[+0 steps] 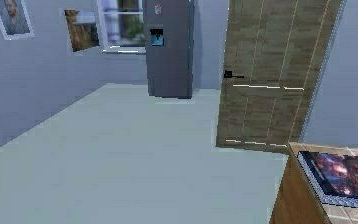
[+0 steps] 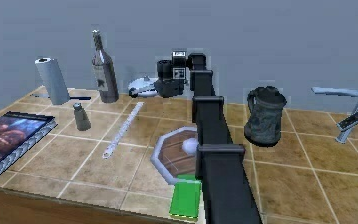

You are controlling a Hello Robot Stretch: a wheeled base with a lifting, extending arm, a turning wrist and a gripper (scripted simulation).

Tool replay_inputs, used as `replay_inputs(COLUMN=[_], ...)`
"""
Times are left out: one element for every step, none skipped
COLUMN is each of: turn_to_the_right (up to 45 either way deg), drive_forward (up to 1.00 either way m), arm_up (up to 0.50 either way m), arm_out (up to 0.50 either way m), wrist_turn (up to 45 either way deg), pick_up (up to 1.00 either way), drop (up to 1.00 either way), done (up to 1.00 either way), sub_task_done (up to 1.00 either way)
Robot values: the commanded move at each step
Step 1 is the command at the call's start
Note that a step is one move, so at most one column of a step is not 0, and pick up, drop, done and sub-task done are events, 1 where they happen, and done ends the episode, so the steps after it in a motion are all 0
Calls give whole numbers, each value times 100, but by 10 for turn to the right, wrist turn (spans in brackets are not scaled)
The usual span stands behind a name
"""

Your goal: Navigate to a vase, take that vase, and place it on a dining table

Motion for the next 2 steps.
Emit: replay_inputs(turn_to_the_right=[0,0], drive_forward=[0,0], arm_up=[4,0], arm_out=[0,0], wrist_turn=[0,-450], pick_up=[0,0], drop=[0,0], done=[0,0], sub_task_done=[0,0])
